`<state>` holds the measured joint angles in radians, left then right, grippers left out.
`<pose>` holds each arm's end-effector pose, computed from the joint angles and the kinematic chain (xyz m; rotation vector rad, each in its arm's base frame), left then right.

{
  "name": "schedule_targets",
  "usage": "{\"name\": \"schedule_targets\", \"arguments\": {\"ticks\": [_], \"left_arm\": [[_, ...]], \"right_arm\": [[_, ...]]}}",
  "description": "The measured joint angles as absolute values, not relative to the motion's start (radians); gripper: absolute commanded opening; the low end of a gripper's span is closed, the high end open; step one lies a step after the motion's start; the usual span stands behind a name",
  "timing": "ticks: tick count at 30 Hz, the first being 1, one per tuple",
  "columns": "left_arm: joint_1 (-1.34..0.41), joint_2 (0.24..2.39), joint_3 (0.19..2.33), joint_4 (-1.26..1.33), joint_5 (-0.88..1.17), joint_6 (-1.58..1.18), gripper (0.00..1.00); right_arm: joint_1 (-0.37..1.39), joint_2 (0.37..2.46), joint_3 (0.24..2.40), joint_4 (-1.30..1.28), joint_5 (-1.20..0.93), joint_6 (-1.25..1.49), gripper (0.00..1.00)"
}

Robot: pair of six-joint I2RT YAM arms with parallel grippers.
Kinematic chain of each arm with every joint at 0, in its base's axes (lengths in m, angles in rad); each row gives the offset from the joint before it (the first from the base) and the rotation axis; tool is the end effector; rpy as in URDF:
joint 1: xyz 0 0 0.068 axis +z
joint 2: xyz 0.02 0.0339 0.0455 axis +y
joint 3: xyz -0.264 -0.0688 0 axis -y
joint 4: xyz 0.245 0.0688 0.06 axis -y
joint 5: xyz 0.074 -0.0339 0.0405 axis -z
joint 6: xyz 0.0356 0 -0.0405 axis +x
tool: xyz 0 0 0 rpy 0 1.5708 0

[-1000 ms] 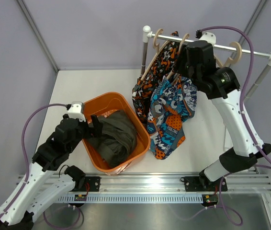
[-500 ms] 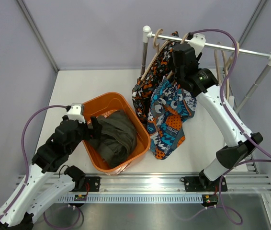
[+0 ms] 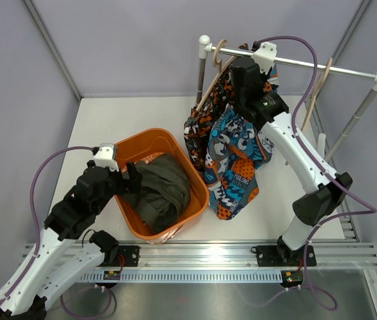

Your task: Remove the shorts from the hanger

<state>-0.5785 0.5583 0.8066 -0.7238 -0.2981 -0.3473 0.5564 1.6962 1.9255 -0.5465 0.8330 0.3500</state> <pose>0.1019 -0.0541 0.3223 0.0494 2.0344 -0.2796 0.3290 0.1736 0.4590 0.3664 1.7462 -0.1370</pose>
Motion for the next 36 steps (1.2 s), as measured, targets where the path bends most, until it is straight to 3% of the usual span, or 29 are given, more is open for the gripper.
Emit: {"name": "schedule_targets", "arguments": {"ticks": [4, 5, 8, 9, 10, 20, 36], "left_arm": [[-0.579, 0.559, 0.807, -0.724, -0.298, -0.347, 0.99], [-0.579, 0.559, 0.807, -0.724, -0.298, -0.347, 0.99], [-0.579, 0.56, 0.807, -0.724, -0.298, -0.347, 0.99], [-0.579, 0.561, 0.807, -0.724, -0.298, -0.347, 0.99], [-0.579, 0.563, 0.807, -0.724, -0.298, -0.347, 0.99], [-0.579, 0.567, 0.796, -0.724, -0.297, -0.347, 0.99], [-0.579, 0.571, 0.796, -0.704, -0.224, -0.332, 0.99]], "right_arm": [[0.556, 1.708, 1.931, -0.542, 0.857, 0.326, 0.42], [0.556, 1.708, 1.93, -0.542, 0.864, 0.318, 0.31], [0.556, 1.708, 1.93, -0.538, 0.886, 0.293, 0.15], [0.556, 1.708, 1.93, -0.535, 0.893, 0.284, 0.03], [0.556, 1.707, 1.93, -0.535, 0.895, 0.271, 0.0], [0.557, 1.675, 1.998, -0.668, 0.857, 0.239, 0.0], [0.557, 1.325, 1.938, -0.907, 0.58, 0.274, 0.0]]}}
